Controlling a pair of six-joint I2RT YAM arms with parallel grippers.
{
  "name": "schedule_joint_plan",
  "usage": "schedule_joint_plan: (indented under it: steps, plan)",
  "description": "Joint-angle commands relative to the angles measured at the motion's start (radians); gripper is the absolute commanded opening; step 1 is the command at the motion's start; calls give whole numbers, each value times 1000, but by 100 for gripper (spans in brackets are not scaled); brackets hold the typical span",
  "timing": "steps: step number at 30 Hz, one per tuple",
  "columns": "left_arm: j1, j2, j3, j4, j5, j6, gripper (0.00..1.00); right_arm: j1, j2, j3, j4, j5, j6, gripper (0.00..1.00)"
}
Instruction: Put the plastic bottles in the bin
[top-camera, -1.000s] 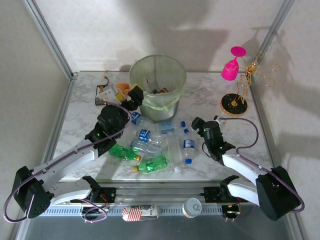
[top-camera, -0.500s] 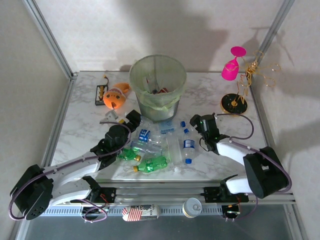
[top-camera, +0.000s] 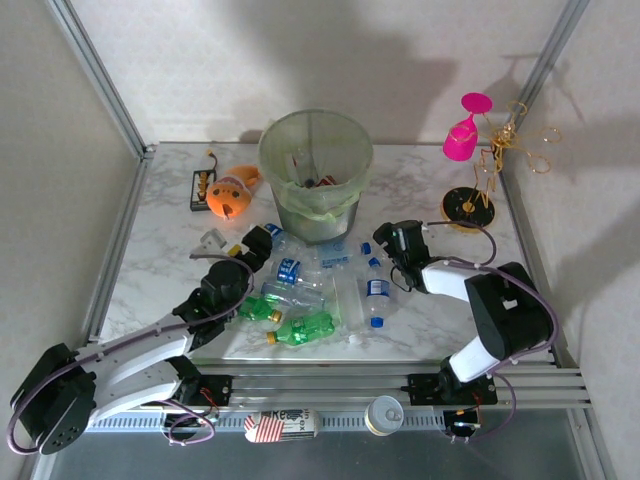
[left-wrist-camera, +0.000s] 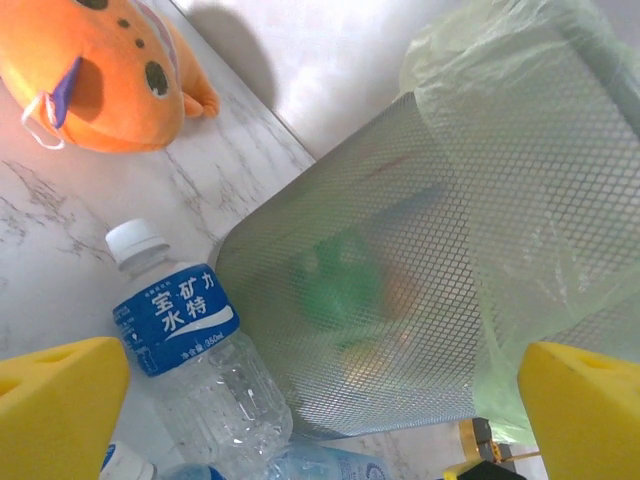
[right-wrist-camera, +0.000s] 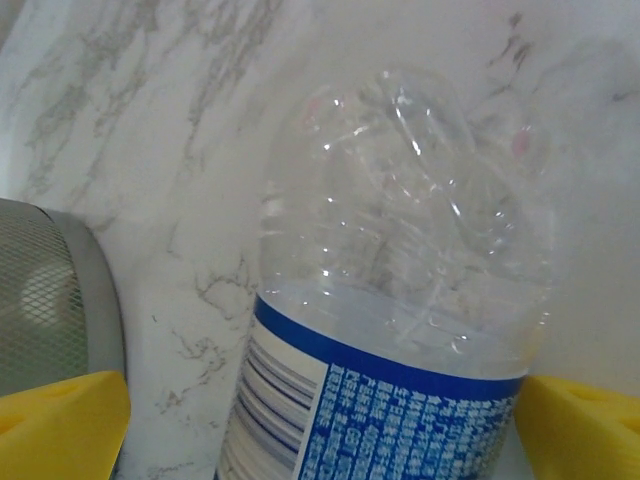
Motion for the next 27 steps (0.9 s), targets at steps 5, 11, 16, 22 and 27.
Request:
schedule_joint_plan:
  steps: [5,11,16,22,27]
  plan:
    - [-3,-50,-33,-46,-61,-13,100,-8,59,45,38,-18,46,98]
    - [-3,-42,-32,-43,-75,-23,100,-8,77,29,67,-33,54,89]
    - [-3,-43,-31,-52,-82,-24,100,-13,55,-13,129,-42,59,73]
    - [-3,-41,-32,-60,-83,-39,100,-26,25,-59,194,-54,51,65]
    - [-3,-31,-31,-60,-83,-51,100,-42,-4,-101,305,-112,9,60]
